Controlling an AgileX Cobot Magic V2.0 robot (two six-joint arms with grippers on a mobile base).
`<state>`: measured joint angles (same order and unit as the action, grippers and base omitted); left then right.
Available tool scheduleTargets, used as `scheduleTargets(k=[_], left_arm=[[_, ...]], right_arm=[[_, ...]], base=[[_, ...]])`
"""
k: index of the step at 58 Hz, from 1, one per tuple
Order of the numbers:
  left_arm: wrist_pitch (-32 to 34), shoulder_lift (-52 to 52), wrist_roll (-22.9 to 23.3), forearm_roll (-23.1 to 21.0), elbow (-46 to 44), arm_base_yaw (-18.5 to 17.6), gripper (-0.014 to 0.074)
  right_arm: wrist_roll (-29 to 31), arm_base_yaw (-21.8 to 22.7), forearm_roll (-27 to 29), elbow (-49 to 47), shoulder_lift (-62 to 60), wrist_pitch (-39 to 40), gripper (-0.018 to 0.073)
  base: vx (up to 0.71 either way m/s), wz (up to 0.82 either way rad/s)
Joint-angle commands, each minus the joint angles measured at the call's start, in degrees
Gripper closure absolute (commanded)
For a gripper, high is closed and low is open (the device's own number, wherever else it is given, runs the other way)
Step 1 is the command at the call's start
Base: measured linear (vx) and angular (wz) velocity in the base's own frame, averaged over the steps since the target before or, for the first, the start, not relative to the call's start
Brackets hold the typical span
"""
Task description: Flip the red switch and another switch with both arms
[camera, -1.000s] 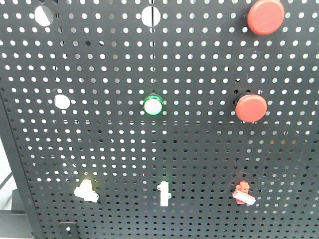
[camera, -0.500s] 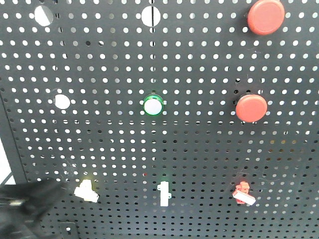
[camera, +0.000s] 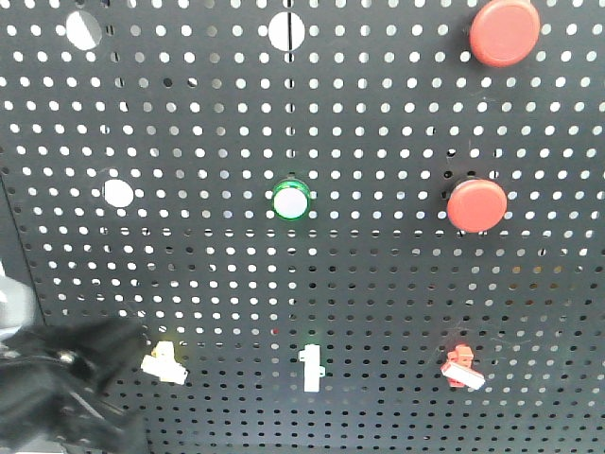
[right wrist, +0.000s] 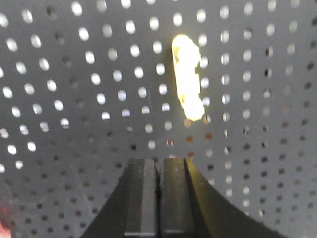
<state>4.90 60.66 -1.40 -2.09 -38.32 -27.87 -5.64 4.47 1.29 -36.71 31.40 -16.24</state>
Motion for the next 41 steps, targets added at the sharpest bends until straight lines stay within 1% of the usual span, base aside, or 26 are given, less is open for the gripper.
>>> scheduleTargets(k=[1,5,10,11,16,21,29,34,36,41], left_arm=[[2.24,1.17,0.46,-0.63,-1.44,-0.18,0.0594],[3.42,1.57,0.46,-0.63,0.19,-0.18,0.0594],[7.04,1.57,1.40,-0.81,3.45,-0.24,0.0594],[7.71,1.57,2.57,-0.81,4.10,-0.24,0.0594],[10.14,1.57,5.20,-0.65,7.19,-0.30,0.0594],[10.02,1.51,7.74,-0.65,9.33,-0.76,0.0594],[10.08,0.16,7.82,-0.51,12.14,-1.56,0.0594],[9.99,-2.43,7.82,-0.46,14.12,-1.61,0.0594],[9.79,-3.55,7.82,-0.46,14.77,-1.61,0.0594],[9.31,-7.06,7.82,-0.46,16.57,-1.54,0.0594]], right_arm=[[0.56,0.24,-0.14,-2.05,0.38,3.51,0.0566],[0.56,0.24,-0.14,-2.05,0.38,3.24,0.0566],[0.56,0.24,-0.14,-2.05,0.38,3.24,0.0566],[0.56,0.24,-0.14,-2.05,0.38,3.24,0.0566],[0.56,0.24,-0.14,-2.05,0.38,3.24,0.0566],[0.56,0.24,-0.14,-2.05,0.38,2.54,0.0566],[1.22,0.19,0.39,-2.05,0.38,0.61,0.0566],[5.24,0.19,2.64,-2.05,0.59,0.31,0.0566],[8.51,0.19,4.31,-2.05,0.67,0.31,0.0566],[17.48,0.05,10.75,-2.12,0.67,0.05,0.0566]], base=[[0.00,0.00],[0.00,0.00],[0.00,0.00],[0.00,0.00],[0.00,0.00],[0.00,0.00],[0.00,0.00],[0.00,0.00],[0.00,0.00],[0.00,0.00]])
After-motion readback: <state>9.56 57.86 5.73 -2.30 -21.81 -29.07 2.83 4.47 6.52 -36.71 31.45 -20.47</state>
